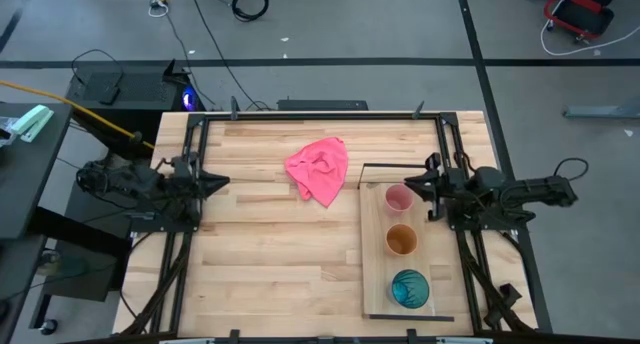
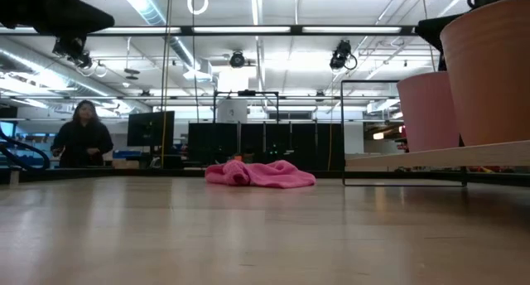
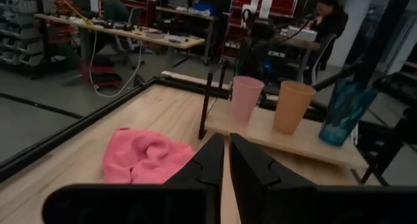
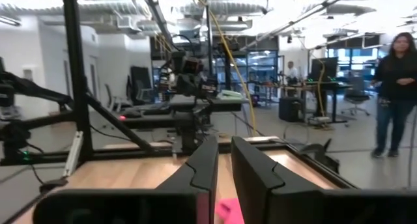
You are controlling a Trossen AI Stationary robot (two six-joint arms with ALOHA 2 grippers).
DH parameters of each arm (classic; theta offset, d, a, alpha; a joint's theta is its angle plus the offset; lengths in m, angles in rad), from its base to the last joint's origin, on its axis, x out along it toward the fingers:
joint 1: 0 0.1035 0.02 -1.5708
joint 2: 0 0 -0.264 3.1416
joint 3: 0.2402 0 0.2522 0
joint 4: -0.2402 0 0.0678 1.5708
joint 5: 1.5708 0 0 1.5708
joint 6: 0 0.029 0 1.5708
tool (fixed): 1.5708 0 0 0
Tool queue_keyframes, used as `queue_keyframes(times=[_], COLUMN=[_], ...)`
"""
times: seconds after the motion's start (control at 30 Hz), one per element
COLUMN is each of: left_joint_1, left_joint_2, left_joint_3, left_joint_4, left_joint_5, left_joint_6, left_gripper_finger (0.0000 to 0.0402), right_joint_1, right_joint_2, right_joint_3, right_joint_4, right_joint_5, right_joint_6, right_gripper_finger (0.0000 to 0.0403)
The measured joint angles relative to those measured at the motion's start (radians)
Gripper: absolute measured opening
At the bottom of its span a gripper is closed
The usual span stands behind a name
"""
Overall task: Stack small to large cups/mugs on shelf
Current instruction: Return to Home Position
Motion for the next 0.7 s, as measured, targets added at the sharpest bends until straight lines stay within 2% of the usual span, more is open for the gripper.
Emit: queue_keyframes(times=[0.33,0.7], left_joint_1=[0.0,0.0], left_joint_2=[0.0,0.0], left_joint_3=[0.0,0.0], left_joint_4=[-0.041,-0.06], left_joint_5=[-0.008,-0.008], left_joint_6=[0.052,0.011], left_gripper_finger=[0.0039,0.0029], right_joint_1=[-0.036,-0.037], right_joint_2=[0.0,0.0], right_joint_3=[0.0,0.0], right_joint_4=[-0.067,-0.084], right_joint_5=[0.0,0.0], right_joint_6=[0.002,-0.001], right_gripper_finger=[0.0052,0.0052])
